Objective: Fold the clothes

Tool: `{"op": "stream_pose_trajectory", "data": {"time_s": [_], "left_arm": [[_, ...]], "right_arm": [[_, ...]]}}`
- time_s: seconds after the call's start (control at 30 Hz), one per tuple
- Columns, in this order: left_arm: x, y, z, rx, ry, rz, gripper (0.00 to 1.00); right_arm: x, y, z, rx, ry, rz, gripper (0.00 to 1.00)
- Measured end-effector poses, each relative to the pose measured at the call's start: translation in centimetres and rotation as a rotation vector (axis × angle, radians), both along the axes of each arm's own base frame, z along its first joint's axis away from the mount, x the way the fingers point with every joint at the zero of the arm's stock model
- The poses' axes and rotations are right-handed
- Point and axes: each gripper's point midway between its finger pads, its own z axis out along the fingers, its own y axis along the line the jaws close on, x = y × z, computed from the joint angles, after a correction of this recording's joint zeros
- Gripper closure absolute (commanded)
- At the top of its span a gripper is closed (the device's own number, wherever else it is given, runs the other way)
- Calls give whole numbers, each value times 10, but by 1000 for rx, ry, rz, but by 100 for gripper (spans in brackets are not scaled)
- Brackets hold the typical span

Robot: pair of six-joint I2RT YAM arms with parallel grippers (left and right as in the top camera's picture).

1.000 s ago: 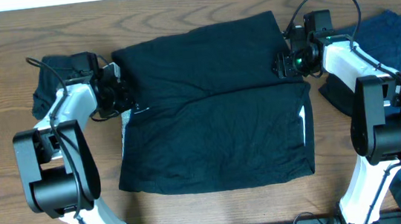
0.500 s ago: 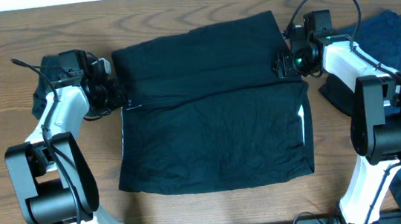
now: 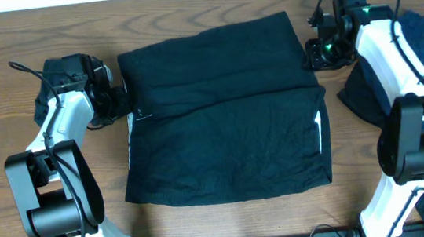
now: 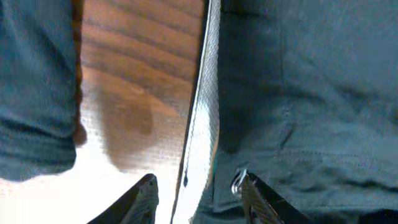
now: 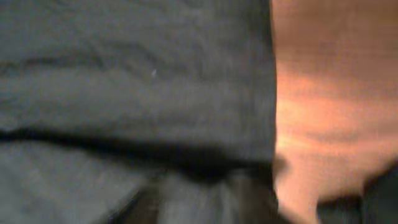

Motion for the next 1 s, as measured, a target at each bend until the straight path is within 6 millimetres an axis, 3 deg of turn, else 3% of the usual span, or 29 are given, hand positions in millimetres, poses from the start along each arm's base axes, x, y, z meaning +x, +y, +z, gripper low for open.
{"op": "stream_pose_trajectory", "data": {"time_s": [0.1,0.33,0.53,0.87,1.0], "left_arm": [[-7,-1,-2,-9,31,17,56],[-15,-2,-4,-24,73,52,59],[-15,-2,-4,-24,73,55,59],[-8,-1,-2,-21,44,56,59],[0,0,0,-19,13,58,58]], "right_arm": [[-15,0,-9,3,60,-23,94],[-47,-4,-67,-15,148,-74,97],[-41,-2,-91,9,77,-97,97],[-4,-14,-89,-50,-104,-124,95],[7,-17,-87,-66,-156,-134,86]]}}
